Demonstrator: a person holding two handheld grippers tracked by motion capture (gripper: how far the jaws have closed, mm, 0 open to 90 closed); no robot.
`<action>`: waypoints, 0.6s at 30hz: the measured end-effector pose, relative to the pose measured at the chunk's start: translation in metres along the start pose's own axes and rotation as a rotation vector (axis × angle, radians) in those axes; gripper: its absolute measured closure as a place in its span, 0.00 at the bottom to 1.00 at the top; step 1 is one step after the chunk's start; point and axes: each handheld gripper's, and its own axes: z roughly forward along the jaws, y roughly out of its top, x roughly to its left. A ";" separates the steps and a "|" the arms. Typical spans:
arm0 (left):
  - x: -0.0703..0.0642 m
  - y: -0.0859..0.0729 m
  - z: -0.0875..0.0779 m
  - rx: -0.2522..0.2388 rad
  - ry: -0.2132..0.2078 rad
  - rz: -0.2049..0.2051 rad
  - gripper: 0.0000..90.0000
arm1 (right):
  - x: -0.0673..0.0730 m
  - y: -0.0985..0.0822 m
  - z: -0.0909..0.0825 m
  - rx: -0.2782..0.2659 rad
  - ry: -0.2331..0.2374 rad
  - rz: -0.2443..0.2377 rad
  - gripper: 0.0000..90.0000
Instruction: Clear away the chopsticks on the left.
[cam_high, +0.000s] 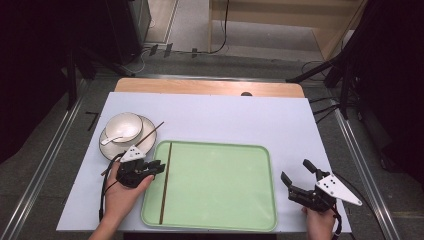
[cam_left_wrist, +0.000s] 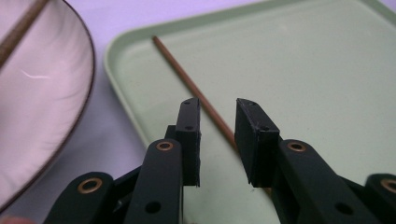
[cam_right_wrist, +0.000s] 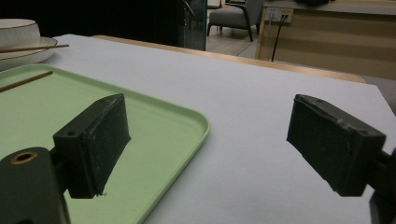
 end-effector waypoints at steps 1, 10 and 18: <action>0.003 0.001 -0.005 -0.013 0.008 -0.008 0.79 | 0.000 0.000 0.000 -0.002 0.000 -0.002 0.14; 0.033 0.001 -0.037 -0.080 0.097 -0.055 0.79 | 0.000 0.000 0.001 0.000 0.001 0.001 0.14; 0.054 -0.001 -0.052 -0.083 0.212 -0.032 0.79 | 0.000 0.000 0.001 0.000 0.003 -0.004 0.14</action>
